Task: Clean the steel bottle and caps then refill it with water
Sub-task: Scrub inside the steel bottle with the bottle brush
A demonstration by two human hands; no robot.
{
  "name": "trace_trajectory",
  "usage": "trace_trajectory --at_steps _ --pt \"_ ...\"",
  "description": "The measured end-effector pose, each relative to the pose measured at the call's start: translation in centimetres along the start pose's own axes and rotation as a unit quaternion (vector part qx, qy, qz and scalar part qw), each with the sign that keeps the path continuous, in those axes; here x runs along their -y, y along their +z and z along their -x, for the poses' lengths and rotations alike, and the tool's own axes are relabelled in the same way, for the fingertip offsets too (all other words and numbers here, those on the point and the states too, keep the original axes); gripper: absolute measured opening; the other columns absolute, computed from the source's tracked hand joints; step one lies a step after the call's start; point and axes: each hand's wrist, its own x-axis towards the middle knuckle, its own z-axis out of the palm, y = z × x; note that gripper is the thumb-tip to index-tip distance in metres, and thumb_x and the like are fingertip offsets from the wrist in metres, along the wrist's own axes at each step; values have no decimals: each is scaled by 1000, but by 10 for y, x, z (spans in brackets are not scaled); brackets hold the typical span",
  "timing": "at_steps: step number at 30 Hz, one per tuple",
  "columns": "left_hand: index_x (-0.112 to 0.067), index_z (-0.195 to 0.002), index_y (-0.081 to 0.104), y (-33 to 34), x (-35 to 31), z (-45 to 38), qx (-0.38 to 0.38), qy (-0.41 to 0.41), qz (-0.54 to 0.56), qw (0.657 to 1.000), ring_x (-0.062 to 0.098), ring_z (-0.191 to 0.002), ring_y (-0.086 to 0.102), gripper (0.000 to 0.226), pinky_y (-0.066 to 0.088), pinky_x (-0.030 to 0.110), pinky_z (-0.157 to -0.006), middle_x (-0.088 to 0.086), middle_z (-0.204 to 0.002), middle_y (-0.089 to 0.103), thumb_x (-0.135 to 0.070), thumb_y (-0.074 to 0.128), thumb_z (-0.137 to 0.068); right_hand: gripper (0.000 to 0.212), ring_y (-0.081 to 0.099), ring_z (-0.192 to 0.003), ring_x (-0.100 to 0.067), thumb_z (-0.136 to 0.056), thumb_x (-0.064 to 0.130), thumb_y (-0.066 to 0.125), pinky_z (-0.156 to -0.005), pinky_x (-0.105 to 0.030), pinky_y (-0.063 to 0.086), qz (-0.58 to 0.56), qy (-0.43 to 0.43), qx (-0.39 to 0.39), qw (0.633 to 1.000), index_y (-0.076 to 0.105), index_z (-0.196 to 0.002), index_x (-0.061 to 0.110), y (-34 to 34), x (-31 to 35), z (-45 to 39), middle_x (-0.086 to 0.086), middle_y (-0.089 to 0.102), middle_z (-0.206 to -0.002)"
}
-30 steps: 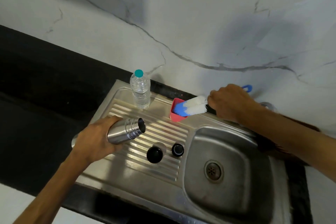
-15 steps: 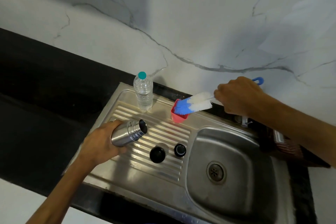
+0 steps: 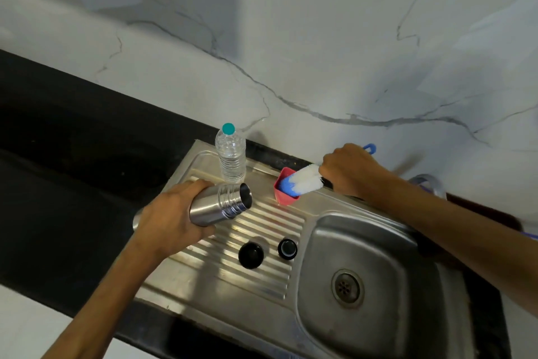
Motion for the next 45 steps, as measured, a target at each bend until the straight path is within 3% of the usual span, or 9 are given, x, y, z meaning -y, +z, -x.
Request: trace_trajectory --at_steps 7,12,16,23,29,33,38,42,45 --pt "-36 -126 52 8 11 8 -5 3 0 1000 18 -85 69 74 62 41 -67 -6 -107 68 -66 66 -60 15 33 -54 -9 -98 23 51 -51 -25 17 14 36 3 999 63 -104 18 -12 -25 26 4 40 -68" --pt "-40 -125 55 36 23 23 16 -51 43 998 10 -89 66 76 59 39 -69 -15 -108 66 -61 80 -56 17 49 -62 -10 -97 25 47 -56 -27 30 -33 98 -7 995 60 -106 22 -7 -43 71 5 58 -84" --pt "-41 -121 57 61 7 33 -19 -85 102 991 13 -86 67 76 53 33 -67 -13 -103 67 -27 99 -58 27 60 -78 -17 -101 40 39 -69 -31 41 -133 167 -42 976 61 -112 29 35 -33 103 5 63 -96" --pt "-47 -111 56 102 -31 38 31 -95 147 984 4 -81 68 67 54 29 -65 -21 -95 69 -53 83 -49 27 69 -98 -25 -96 54 57 -80 -36 48 -367 324 -99 866 75 -112 43 98 -26 180 0 75 -99" --pt "-51 -110 55 134 -100 1 96 -23 101 990 2 -79 67 68 56 32 -69 -21 -91 68 -47 88 -50 10 61 -74 23 -82 41 81 -71 0 42 -496 317 -142 796 84 -89 35 105 -63 315 43 65 -71" --pt "-39 -126 59 158 -157 -27 112 21 112 987 9 -86 70 78 57 34 -75 -16 -100 70 -36 89 -54 38 68 -84 13 -54 87 62 -78 -2 46 -567 342 -125 739 75 -79 61 93 -70 401 31 73 -84" --pt "-40 -122 57 184 -225 -49 109 84 139 981 5 -94 68 79 58 35 -83 -20 -108 69 -46 88 -50 55 75 -83 -4 -51 104 49 -85 -37 61 -535 367 -100 754 70 -87 68 119 -61 450 27 75 -84" --pt "-40 -128 55 197 -262 -52 113 133 119 977 3 -93 64 82 51 24 -76 -20 -113 67 -43 91 -55 21 68 -61 0 -68 91 57 -68 -24 58 -532 375 -119 750 61 -85 78 123 -55 467 26 72 -69" --pt "-42 -131 55 199 -262 -52 117 159 82 977 0 -92 62 82 43 15 -73 -22 -113 66 -43 91 -57 40 68 -59 0 -64 99 43 -66 -27 59 -503 379 -111 769 60 -93 78 120 -56 482 28 72 -74"
